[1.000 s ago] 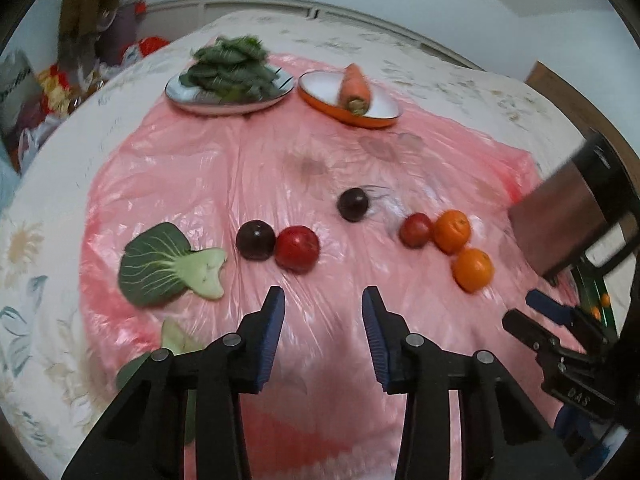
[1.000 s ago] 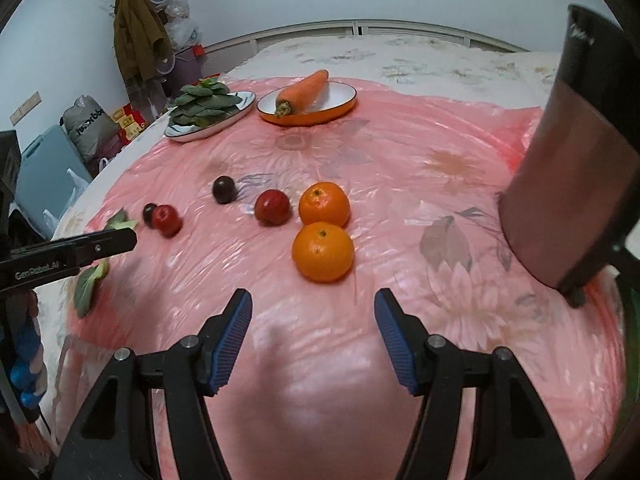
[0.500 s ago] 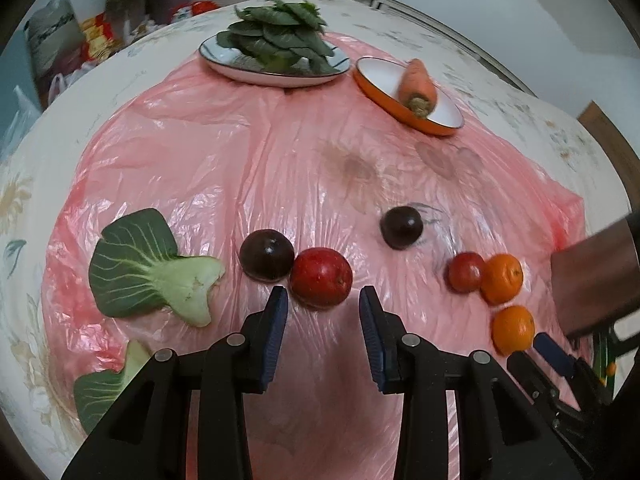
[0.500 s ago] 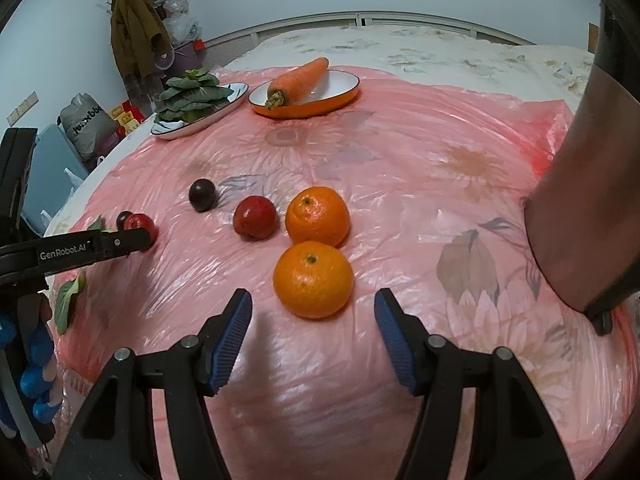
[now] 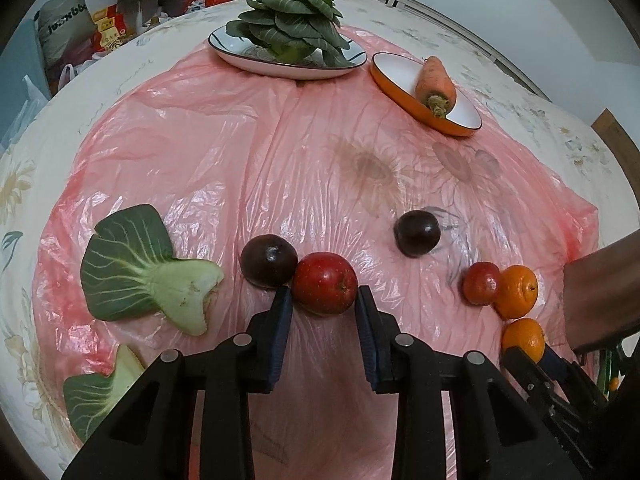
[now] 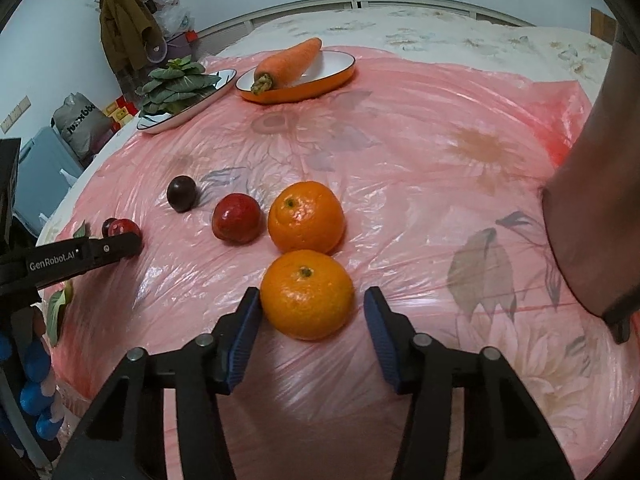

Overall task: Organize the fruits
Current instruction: 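Grasp a red apple with the left gripper while the right gripper grasps an orange, then carry the red apple and orange over the green tray with both grippers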

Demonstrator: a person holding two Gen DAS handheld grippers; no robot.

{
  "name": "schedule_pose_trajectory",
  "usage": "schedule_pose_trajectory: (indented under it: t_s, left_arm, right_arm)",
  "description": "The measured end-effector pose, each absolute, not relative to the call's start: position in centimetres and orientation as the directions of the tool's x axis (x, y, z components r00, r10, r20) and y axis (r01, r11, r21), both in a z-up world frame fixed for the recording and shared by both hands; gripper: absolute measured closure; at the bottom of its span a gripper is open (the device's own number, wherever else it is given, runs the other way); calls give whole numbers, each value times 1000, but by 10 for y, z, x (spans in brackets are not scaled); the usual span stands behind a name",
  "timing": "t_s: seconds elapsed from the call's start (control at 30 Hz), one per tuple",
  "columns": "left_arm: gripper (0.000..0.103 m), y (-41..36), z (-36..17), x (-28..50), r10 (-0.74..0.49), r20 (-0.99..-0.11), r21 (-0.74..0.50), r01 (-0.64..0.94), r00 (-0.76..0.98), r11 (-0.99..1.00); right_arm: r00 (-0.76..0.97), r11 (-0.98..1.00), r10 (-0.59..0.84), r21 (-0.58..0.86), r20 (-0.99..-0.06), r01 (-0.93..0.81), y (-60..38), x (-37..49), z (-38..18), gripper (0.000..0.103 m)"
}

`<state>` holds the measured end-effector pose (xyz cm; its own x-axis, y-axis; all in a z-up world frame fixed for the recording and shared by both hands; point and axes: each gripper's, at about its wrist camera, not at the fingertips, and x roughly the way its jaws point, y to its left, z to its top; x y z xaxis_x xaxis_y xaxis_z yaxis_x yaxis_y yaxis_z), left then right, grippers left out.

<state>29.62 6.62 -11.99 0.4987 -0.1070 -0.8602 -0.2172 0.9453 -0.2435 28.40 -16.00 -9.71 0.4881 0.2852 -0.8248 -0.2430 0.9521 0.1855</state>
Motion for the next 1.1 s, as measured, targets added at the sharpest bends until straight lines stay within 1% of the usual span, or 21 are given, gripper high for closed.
schedule_pose_trajectory:
  t_s: [0.03,0.07,0.27,0.63,0.83,1.1]
  left_arm:
    - [76,67,-120,295,-111,-858,-247,-213,502,945]
    - [76,67,-119,294,-118,-854,-252,-206,507,946]
    - [76,66,-112,288,-147,-838,-269,-163,525,949]
    - [76,54,-98,274,-177,-817,-284,-115,548,952]
    - [76,48,-88,262,-198,-803,-301,-96,562,949]
    - [76,26,-69,235,-227,-783,-300,-32,579,954]
  right_arm:
    - [489,952,290,192,-822,-240,-161,284,-97,38]
    - [491,950,299,205,-818,-238,-162,283,-96,46]
    - [501,939,336,245,-798,-239,-168,279,-92,46]
    - [523,939,340,256,-782,-229,-183,261,-80,46]
    - [539,938,346,268,-768,-221,-198,241,-69,46]
    - [564,939,342,260,-751,-224,-218,198,-48,46]
